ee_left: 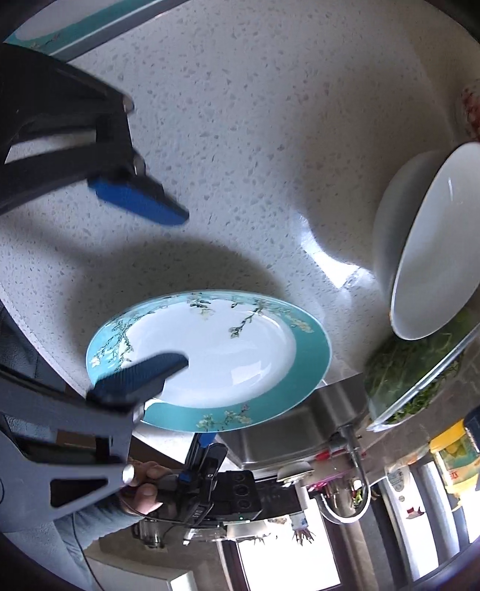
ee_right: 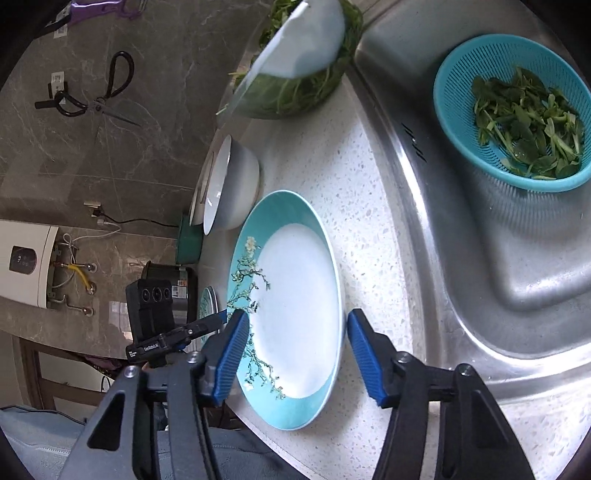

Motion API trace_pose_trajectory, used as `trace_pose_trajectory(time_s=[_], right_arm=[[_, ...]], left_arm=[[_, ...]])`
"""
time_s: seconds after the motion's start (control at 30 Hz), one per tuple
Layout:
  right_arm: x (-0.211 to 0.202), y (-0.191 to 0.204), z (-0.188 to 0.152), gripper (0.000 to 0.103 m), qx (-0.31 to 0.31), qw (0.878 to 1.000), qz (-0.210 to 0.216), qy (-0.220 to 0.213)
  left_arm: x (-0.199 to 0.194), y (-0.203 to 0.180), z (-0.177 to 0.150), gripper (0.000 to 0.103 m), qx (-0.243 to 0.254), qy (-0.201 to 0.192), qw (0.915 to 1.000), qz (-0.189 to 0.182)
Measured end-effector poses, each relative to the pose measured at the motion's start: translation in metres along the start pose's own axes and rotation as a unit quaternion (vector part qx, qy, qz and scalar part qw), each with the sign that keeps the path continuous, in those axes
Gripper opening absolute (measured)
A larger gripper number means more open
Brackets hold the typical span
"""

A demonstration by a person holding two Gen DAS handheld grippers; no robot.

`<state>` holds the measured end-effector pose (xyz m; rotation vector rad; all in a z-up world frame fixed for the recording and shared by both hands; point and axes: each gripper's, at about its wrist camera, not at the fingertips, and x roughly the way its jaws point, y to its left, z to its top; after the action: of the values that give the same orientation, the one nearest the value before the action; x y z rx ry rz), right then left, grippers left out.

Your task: Organize plates and bowls

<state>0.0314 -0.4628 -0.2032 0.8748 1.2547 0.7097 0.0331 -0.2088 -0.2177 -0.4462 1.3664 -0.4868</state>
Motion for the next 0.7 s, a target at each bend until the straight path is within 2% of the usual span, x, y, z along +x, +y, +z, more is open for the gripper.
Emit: trace_pose_trajectory(time_s=[0.1, 0.27, 0.33, 0.4, 0.53, 0.6, 0.7], right_arm=[[0.003, -0.002, 0.000, 0.055, 0.003, 1.000, -0.002, 0.009], [0.009, -0.004, 0.001, 0.051, 0.003, 1.000, -0.013, 0.024], [0.012, -0.006, 0.001, 0.045, 0.005, 0.999, -0.018, 0.032], [0.015, -0.008, 0.001, 0.037, 0.008, 0.999, -0.022, 0.040], [0.017, -0.006, 0.000, 0.025, 0.006, 0.998, -0.039, 0.048], [0.016, -0.008, -0.002, 0.017, 0.018, 0.997, -0.048, 0.049], [0.015, -0.008, -0.005, 0.012, 0.027, 0.997, -0.058, 0.053]], left_arm=[[0.012, -0.005, 0.002, 0.030, 0.006, 0.009, 0.9999, 0.012], [0.012, -0.004, 0.004, 0.030, -0.001, 0.009, 0.9999, 0.011], [0.011, -0.003, 0.006, 0.027, -0.006, 0.012, 0.9999, 0.006], [0.008, 0.001, 0.006, 0.016, -0.010, 0.018, 0.9998, 0.003], [0.012, -0.001, 0.005, 0.006, -0.009, 0.021, 0.9997, -0.003], [0.013, -0.002, 0.005, 0.006, -0.011, 0.018, 0.9998, -0.002], [0.013, -0.002, 0.005, 0.006, -0.017, 0.017, 0.9997, -0.001]])
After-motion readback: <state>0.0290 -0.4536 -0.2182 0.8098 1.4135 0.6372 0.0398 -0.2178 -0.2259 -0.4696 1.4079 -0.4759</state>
